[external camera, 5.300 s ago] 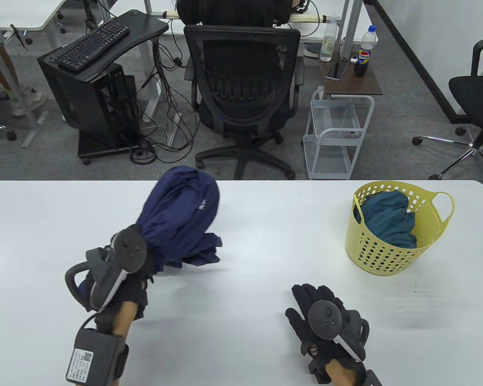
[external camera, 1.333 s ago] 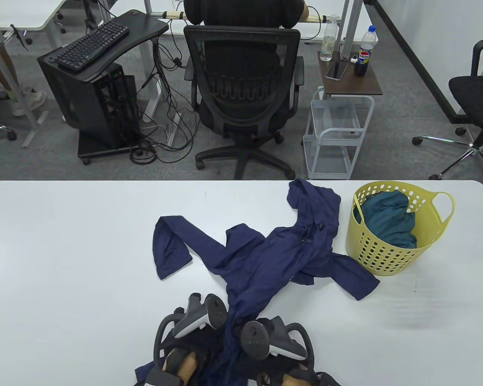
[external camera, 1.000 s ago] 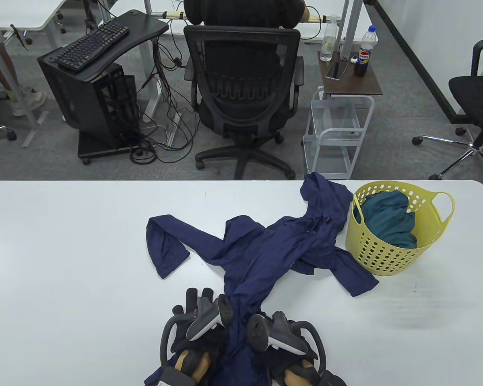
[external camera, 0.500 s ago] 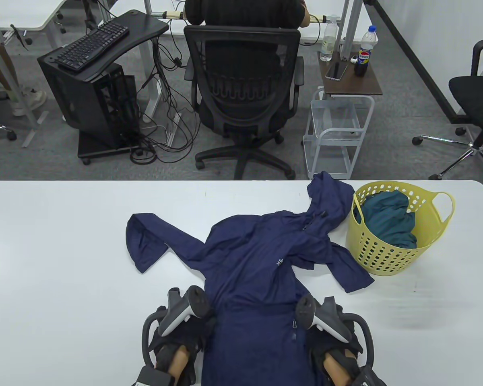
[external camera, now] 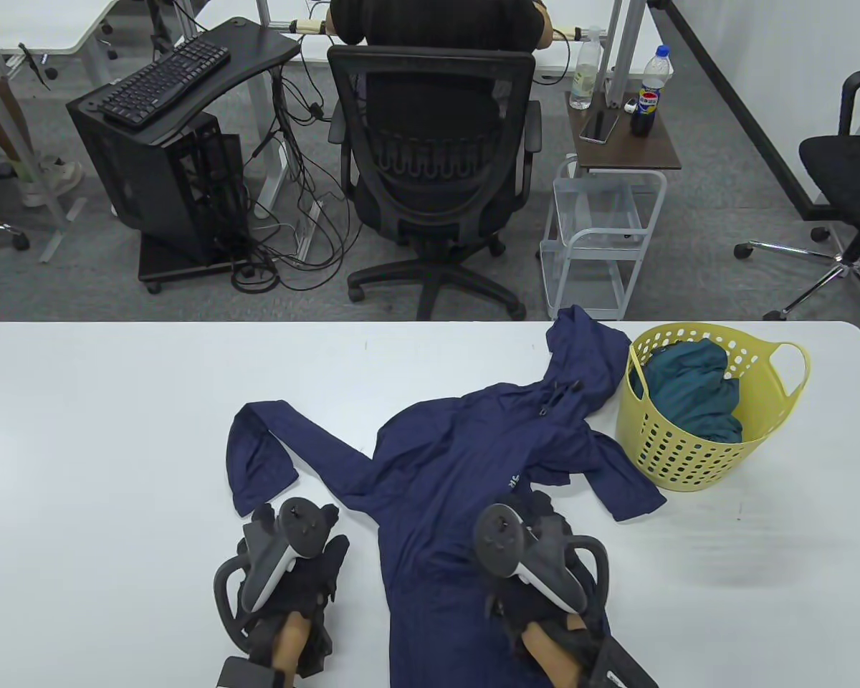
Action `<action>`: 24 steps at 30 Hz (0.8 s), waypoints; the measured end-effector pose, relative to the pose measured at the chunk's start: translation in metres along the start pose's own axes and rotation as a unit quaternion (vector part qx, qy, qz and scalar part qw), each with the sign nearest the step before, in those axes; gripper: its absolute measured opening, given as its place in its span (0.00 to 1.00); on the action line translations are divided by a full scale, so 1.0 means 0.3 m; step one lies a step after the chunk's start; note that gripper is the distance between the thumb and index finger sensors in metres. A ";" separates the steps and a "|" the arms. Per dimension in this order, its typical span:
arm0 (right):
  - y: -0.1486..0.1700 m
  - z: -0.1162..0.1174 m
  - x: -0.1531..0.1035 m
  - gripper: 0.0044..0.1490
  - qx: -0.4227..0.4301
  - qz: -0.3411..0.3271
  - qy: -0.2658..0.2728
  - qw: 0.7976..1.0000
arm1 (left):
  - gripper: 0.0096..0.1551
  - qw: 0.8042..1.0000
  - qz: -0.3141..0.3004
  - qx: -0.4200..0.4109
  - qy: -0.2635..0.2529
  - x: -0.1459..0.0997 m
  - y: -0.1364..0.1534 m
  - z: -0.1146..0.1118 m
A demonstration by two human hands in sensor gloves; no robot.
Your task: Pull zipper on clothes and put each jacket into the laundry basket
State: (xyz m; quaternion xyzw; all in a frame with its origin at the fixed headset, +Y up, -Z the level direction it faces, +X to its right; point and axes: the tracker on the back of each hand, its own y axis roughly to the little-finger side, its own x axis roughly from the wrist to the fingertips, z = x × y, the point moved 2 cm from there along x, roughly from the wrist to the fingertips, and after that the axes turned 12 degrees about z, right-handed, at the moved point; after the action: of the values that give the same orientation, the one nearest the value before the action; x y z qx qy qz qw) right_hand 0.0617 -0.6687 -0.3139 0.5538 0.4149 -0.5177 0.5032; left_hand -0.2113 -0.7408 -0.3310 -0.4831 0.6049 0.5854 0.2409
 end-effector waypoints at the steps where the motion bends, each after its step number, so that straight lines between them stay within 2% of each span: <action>1: -0.041 0.003 0.011 0.38 -0.008 -0.003 -0.002 1.000 | 0.35 1.000 0.007 0.001 0.001 0.008 0.010 -0.001; 4: -0.126 0.041 0.056 0.40 -0.030 -0.007 -0.019 0.999 | 0.35 1.000 0.019 0.001 0.017 0.029 0.029 -0.012; 8: -0.192 0.159 0.140 0.42 -0.042 0.001 -0.053 0.998 | 0.35 0.999 0.029 -0.001 0.040 0.052 0.042 -0.029; 11: -0.208 0.281 0.198 0.45 -0.056 0.000 -0.092 0.994 | 0.35 0.998 0.031 0.003 0.051 0.062 0.046 -0.039; 15: -0.208 0.384 0.218 0.43 -0.074 -0.011 -0.122 0.990 | 0.36 0.998 0.030 0.006 0.056 0.063 0.043 -0.042; 19: -0.204 0.390 0.189 0.39 -0.065 -0.031 -0.113 0.991 | 0.37 0.998 0.028 0.020 0.056 0.063 0.027 -0.051; 24: -0.201 0.375 0.134 0.38 -0.078 -0.049 -0.151 0.984 | 0.37 0.998 0.007 0.055 0.043 0.052 -0.023 -0.073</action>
State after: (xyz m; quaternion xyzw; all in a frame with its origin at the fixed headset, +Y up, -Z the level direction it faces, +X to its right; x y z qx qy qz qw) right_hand -0.0101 -0.7733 -0.3566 0.4075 0.4001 -0.5854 0.5755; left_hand -0.2059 -0.7650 -0.3434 -0.4896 0.6494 0.5314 0.2371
